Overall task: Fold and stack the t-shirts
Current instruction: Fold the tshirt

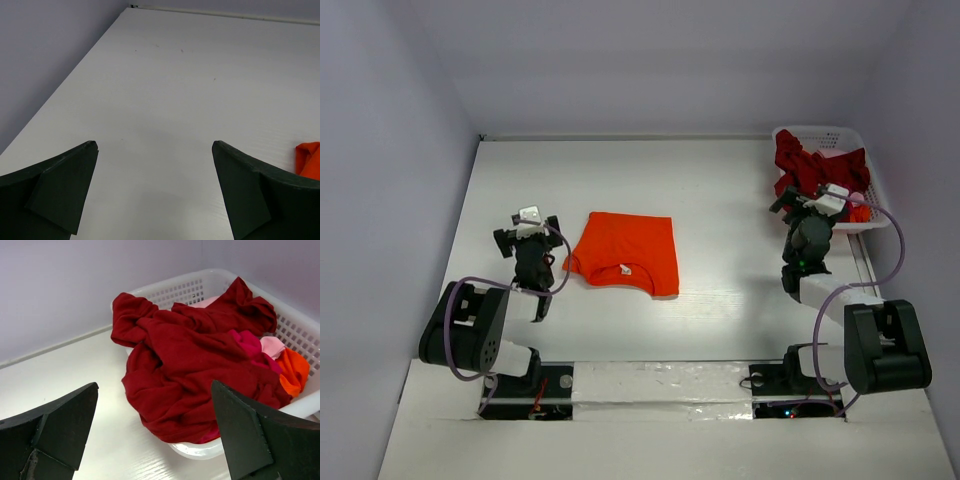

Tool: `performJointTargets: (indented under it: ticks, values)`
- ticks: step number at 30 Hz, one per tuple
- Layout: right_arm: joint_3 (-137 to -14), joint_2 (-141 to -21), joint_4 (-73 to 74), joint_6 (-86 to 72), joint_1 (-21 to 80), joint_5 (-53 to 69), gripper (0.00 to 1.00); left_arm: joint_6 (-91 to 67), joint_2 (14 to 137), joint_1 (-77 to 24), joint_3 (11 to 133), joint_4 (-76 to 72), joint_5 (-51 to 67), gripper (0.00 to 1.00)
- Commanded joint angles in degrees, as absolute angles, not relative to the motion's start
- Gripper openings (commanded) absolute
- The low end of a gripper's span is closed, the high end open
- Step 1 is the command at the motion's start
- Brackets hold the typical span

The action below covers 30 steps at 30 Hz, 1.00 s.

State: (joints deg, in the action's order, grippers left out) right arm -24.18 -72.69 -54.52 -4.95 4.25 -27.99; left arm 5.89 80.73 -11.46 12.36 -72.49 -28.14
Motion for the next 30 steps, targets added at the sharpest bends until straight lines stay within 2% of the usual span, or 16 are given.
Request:
performJointTargets:
  ticks: [1, 9, 24, 28, 30]
  values:
    - [-25.4, -71.64, -60.91, -5.27, 3.78, -26.81, 1.0, 5.1, 79.98, -10.99, 11.07, -90.44, -26.63, 0.99]
    - [-22.59, -70.31, -64.69, -5.71, 3.25, -27.95, 1.0, 4.39, 79.89, -10.99, 8.96, -94.4, -28.48, 0.99]
    - [-26.19, -71.98, -59.86, -5.54, 3.25, -27.77, 1.0, 4.22, 79.89, -10.46, 9.49, -93.43, -28.3, 0.99]
    - [-23.29, -70.05, -62.84, -7.56, 3.25, -30.76, 1.0, 3.43, 79.63, -10.46, 8.88, -94.22, -30.31, 0.99]
    - [-24.95, -70.48, -57.88, -10.52, 2.56, -35.82, 1.0, 2.2, 79.8, -10.46, 9.75, -92.48, -32.86, 0.99]
